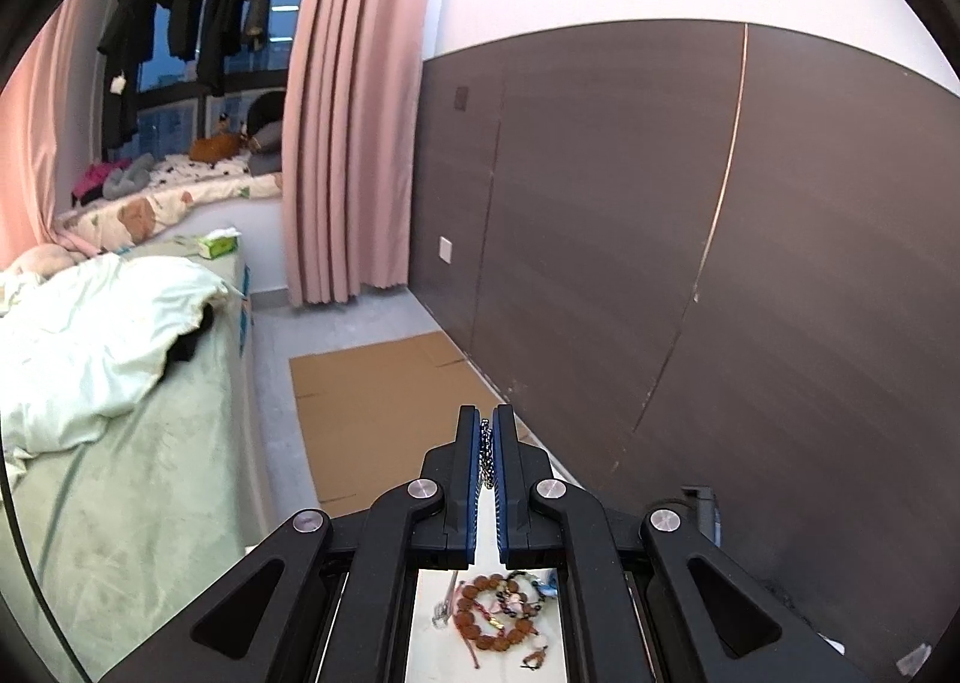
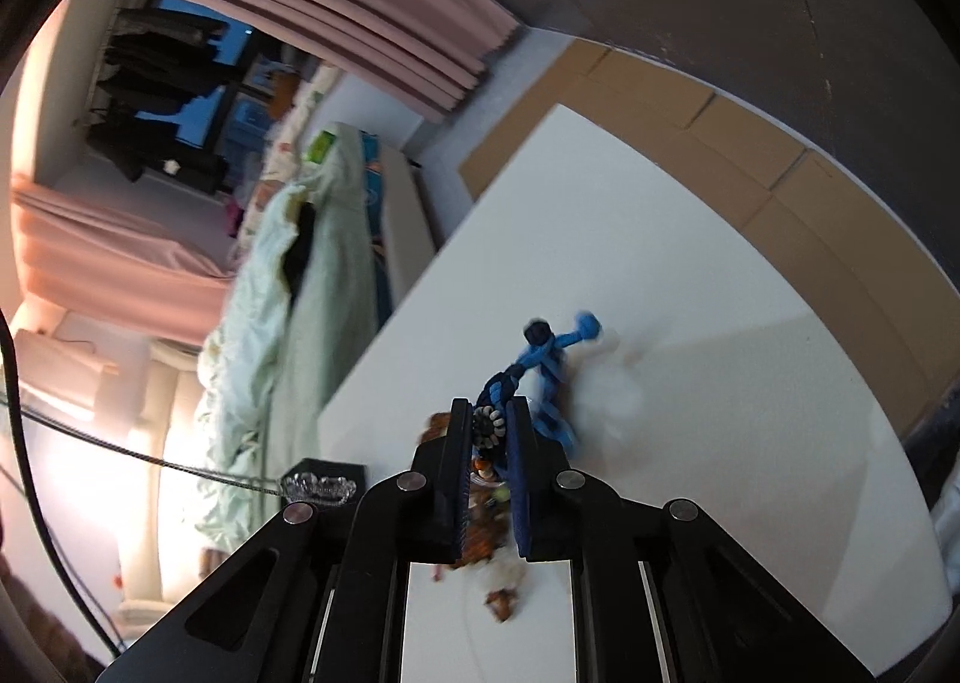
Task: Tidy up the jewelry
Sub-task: 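Raise the silver chains with the left tool while the right tool grasps the blue braided cord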
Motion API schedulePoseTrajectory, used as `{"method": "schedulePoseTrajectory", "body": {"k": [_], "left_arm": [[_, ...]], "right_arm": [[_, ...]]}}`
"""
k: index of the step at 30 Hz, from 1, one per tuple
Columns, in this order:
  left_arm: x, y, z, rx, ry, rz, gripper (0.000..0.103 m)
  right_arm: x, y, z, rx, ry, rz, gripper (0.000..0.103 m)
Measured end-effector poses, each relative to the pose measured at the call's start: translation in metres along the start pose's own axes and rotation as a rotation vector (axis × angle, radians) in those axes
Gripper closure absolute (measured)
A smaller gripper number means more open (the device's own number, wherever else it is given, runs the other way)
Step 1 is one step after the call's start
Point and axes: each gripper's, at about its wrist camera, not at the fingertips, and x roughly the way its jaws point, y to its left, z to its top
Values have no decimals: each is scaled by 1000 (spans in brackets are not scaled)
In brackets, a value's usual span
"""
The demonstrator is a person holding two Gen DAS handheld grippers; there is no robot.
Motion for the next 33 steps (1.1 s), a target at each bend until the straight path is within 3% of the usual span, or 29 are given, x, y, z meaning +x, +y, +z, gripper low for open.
{"method": "schedulePoseTrajectory", "body": {"k": [16,25,33], "left_arm": [[-52,43,3,-30,-65,98,99],[-62,69,-5,-63,-65,124,99],[-40,100,-33,-144,-12,113,99]], "right_arm": [[-27,67,-26,-149,-47,178,90],[-14,91,-42,-188,-24,194,90],[-5,105,-54,-229,-2,196,90]]}}
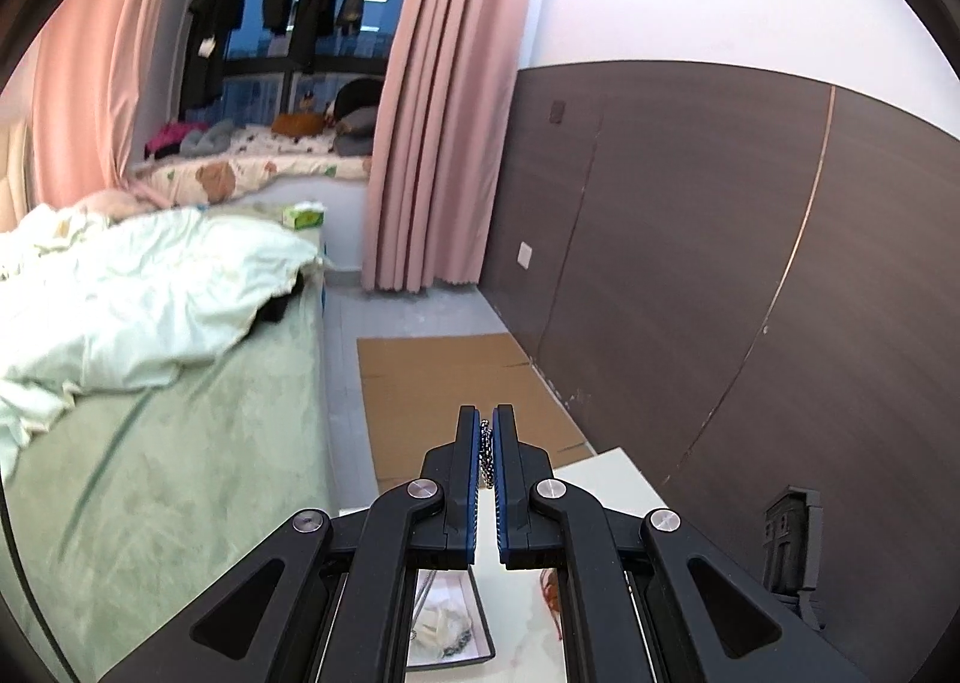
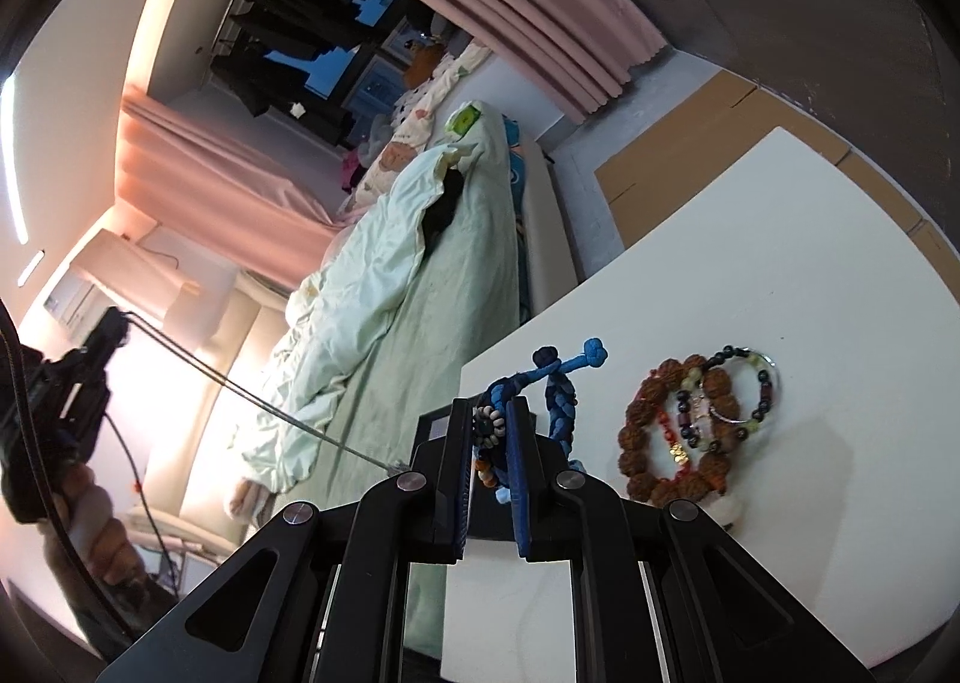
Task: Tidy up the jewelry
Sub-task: 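Raise the silver chains with the left tool while the right tool grasps the blue braided cord, then release the chains into the black box with the left tool while the right tool drops the blue cord in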
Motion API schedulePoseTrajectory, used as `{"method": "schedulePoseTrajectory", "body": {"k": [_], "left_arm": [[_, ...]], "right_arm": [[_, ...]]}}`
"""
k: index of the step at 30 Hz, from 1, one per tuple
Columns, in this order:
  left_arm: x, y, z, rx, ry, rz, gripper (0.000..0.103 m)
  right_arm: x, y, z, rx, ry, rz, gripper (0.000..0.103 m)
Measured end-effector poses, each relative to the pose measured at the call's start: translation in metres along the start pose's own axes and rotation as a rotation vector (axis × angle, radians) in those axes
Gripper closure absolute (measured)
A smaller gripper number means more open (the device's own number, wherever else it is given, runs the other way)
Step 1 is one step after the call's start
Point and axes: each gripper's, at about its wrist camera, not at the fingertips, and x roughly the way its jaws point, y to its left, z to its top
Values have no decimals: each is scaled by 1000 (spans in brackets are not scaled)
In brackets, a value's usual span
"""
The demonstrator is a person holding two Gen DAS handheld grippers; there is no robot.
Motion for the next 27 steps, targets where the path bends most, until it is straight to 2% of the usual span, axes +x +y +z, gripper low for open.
{"method": "schedulePoseTrajectory", "body": {"k": [6,9,10,12,13,14,16,20,27], "left_arm": [[17,13,-21,-37,55,-4,99],[36,26,-39,-77,126,-27,97],[45,31,-49,-95,167,-31,91],[56,38,-63,-121,213,-32,60],[60,43,-73,-142,222,-39,34],[61,46,-80,-155,215,-43,21],[60,50,-90,-167,201,-42,20],[64,61,-113,-215,225,-45,20],[55,82,-134,-259,242,9,20]], "right_arm": [[13,6,-3,-18,26,4,90],[18,8,-2,-31,42,19,90],[21,9,-2,-33,50,31,90],[25,14,-4,-47,58,46,90],[27,17,-5,-54,63,52,90],[31,20,-5,-61,70,62,90],[38,28,-8,-78,83,83,90],[55,42,-14,-114,112,96,90],[87,68,-25,-182,167,98,90]]}}
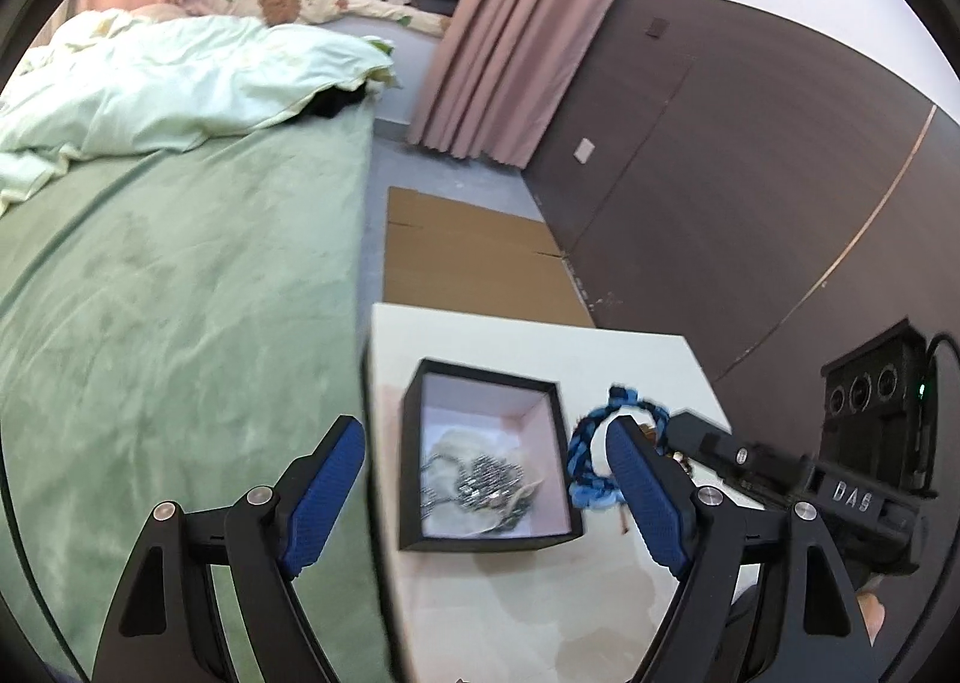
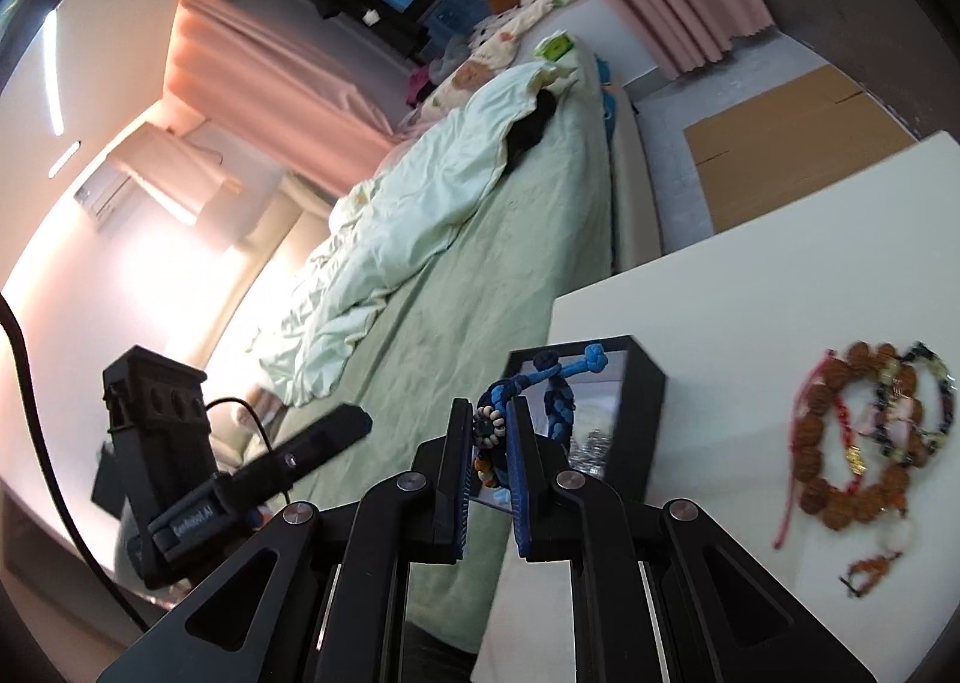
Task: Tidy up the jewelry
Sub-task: 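Release the chains into the black box with the left tool while the right tool drops the blue cord in, then move both tools back toward the remaining bead bracelets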
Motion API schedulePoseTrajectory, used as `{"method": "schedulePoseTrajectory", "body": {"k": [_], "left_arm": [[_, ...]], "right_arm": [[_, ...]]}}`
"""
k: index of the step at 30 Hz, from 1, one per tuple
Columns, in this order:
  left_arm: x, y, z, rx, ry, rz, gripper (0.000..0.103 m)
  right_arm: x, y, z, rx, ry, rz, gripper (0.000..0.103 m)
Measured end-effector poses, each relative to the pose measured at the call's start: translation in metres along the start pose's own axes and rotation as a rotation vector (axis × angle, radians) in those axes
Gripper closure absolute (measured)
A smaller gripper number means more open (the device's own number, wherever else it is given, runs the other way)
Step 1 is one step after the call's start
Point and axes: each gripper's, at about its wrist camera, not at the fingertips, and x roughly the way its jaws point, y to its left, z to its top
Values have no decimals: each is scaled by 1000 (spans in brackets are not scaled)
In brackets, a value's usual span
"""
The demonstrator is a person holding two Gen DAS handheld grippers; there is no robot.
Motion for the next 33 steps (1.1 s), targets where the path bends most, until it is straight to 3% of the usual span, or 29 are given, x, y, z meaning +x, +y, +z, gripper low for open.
{"method": "schedulePoseTrajectory", "body": {"k": [4,6,7,17,22,33], "left_arm": [[-2,15,-6,-15,10,31,20],[-2,20,-9,-26,14,44,20],[-2,22,-10,-32,15,47,20],[2,-4,-9,38,5,108,20],[-1,-28,-7,85,1,93,11],[4,-76,-7,135,11,55,3]], "right_arm": [[18,10,3,-14,20,-15,83],[27,10,0,-10,55,-25,35],[29,9,-2,-3,60,-38,28],[-18,-14,-12,72,-22,-121,27],[-41,-24,-9,92,-63,-165,22],[-96,-56,-2,166,-133,-180,14]]}}
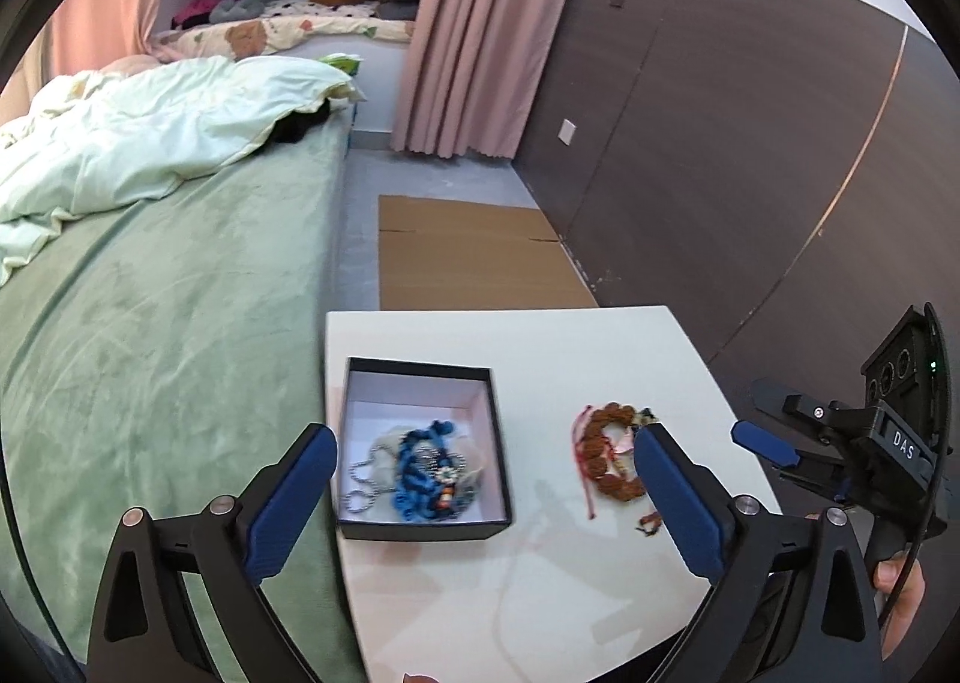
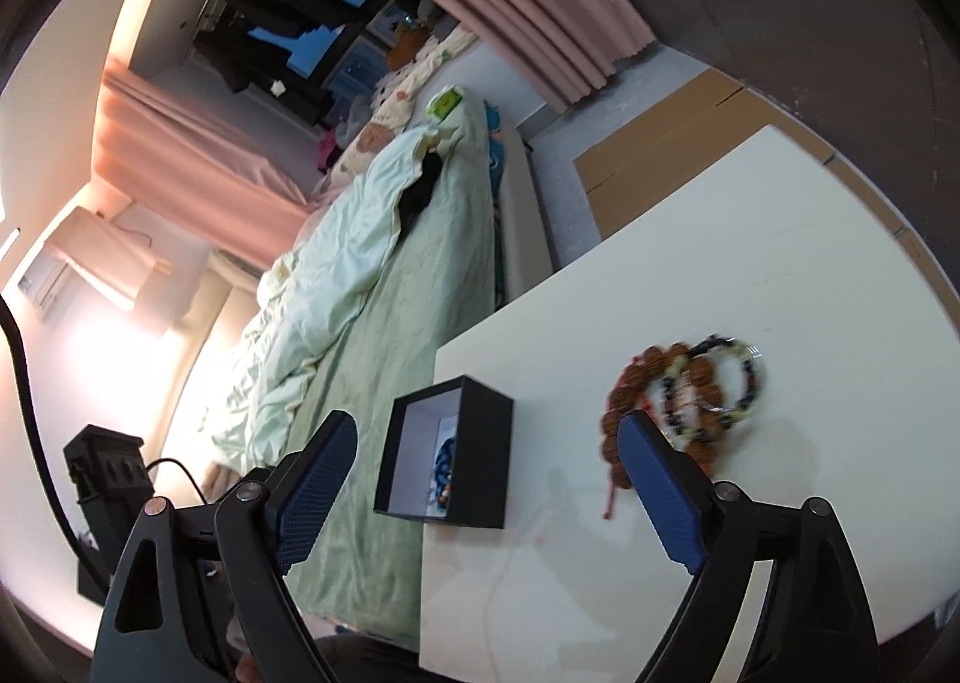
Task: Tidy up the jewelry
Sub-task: 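Move both tools back toward the remaining bead bracelets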
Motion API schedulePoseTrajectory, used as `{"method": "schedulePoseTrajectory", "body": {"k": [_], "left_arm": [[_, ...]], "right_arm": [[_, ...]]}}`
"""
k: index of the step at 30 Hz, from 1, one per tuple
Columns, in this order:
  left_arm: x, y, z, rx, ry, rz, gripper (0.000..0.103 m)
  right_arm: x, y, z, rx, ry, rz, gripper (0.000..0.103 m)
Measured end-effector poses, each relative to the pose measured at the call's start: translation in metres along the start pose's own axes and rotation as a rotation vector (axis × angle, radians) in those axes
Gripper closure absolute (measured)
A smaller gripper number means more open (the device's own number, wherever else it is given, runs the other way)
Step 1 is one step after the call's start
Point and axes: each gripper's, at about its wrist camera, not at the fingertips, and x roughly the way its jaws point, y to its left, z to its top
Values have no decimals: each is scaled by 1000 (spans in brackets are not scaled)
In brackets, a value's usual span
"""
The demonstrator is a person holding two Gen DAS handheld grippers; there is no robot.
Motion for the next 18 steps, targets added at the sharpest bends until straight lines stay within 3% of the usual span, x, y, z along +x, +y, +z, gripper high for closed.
{"method": "schedulePoseTrajectory", "body": {"k": [8,15,18], "left_arm": [[12,-31,3,30,9,-27,3],[23,-55,1,61,17,-47,3],[29,-63,0,71,21,-53,3]], "right_arm": [[-32,-24,5,10,-38,-43,13],[-54,-39,8,32,-64,-69,0],[-60,-46,8,41,-71,-94,0]]}}
